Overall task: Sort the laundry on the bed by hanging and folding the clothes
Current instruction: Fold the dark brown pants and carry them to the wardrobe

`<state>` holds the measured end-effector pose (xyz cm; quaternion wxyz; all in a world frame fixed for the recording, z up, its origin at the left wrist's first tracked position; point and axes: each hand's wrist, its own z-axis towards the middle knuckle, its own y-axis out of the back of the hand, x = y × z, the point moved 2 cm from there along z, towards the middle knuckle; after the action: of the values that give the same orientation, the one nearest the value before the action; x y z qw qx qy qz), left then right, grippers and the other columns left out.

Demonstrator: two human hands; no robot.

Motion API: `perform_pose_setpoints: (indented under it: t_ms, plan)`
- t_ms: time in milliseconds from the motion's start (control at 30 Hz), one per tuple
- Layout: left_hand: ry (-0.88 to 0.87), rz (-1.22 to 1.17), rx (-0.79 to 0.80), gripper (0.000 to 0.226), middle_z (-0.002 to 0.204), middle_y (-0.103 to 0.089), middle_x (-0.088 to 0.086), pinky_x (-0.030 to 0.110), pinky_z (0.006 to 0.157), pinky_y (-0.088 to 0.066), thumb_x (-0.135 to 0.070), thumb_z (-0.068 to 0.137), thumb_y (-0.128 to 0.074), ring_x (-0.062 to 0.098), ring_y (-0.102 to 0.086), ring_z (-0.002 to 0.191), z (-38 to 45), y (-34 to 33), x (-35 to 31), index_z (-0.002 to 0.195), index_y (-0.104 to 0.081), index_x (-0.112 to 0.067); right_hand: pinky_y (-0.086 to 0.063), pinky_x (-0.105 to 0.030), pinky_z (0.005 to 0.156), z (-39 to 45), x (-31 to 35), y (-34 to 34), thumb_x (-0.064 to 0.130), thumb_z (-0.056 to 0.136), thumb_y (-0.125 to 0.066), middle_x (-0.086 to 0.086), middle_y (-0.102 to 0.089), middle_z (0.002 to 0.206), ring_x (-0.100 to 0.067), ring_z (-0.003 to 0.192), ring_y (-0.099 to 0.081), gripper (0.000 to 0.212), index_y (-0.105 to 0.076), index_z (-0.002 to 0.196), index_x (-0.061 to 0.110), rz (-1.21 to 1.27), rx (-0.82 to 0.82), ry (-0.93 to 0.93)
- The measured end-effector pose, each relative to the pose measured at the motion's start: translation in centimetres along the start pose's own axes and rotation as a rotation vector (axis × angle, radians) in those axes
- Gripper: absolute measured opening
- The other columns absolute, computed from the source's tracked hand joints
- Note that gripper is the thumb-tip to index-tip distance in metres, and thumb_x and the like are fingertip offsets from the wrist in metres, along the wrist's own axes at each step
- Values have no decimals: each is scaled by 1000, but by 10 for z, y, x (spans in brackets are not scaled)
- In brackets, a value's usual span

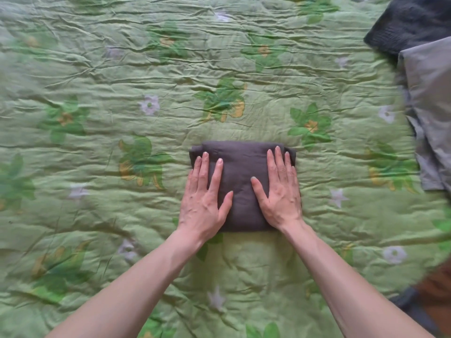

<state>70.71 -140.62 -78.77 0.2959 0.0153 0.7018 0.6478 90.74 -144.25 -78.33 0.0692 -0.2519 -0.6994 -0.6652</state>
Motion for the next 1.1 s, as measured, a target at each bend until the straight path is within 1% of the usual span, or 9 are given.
perform_pose_setpoints:
  t_ms: [233,367,500,600,700,767,900,1033,1100]
  plan:
    - [98,-15,-8,83,175,-11,12,43,129,-19,-53,99,-53,29,-9,162,-1,9,-3,166,-24,-15,-11,-37,130,-7,-10,11,45,104,-49,-8,-21,172,-26,160,-14,70,-30,163,12,205,-142,-66]
    - [335,-222,-41,96,162,-31,10,39,124,-24,-53,86,-77,29,-32,149,-12,23,-3,162,-31,-16,-30,-40,122,-27,-16,15,37,101,-57,-9,-53,153,-25,141,-47,57,-51,149,7,367,-263,-325]
    - [649,-530,-32,104,138,-46,6,30,111,-36,-47,74,-90,23,-49,131,-9,27,-4,154,-31,-16,-40,-39,117,-30,-25,19,29,102,-64,-3,-61,139,-18,132,-54,43,-57,141,11,665,-173,-481]
    - [844,-691,-16,95,125,-58,2,26,99,-42,-57,70,-91,17,-61,115,3,30,2,139,-39,-17,-49,-29,102,-24,-27,22,39,102,-64,2,-68,120,-10,115,-64,42,-57,138,19,767,-78,-562]
    - [872,-758,54,87,117,-68,-8,31,101,-52,-67,60,-90,10,-68,109,10,32,5,122,-52,-21,-47,-16,77,-18,-27,24,50,98,-61,12,-69,90,11,79,-64,47,-56,132,17,811,-7,-590]
    - [844,-790,91,85,113,-72,-12,33,101,-55,-71,54,-89,4,-70,105,10,34,7,118,-60,-23,-45,-12,79,-14,-22,23,56,96,-63,9,-67,102,9,86,-64,49,-53,125,18,798,47,-607]
    - [834,-954,131,67,116,-76,-12,32,103,-56,-55,72,-91,-1,-72,105,7,38,11,126,-64,-25,-48,-34,95,-18,-6,16,86,71,-62,6,-67,118,-12,104,-64,77,-44,123,32,645,197,-608]
    - [820,-1056,146,56,120,-76,-10,31,103,-56,-32,85,-87,1,-72,107,4,39,9,134,-60,-23,-49,-11,82,-24,-7,17,78,64,-76,12,-67,121,13,96,-65,90,-44,130,28,757,220,-595]
    - [808,-1116,154,56,120,-77,-7,33,102,-57,-27,85,-87,6,-73,109,1,42,7,134,-61,-22,-51,-9,84,-28,-6,19,69,65,-83,9,-68,124,12,101,-65,92,-46,135,22,831,219,-597]
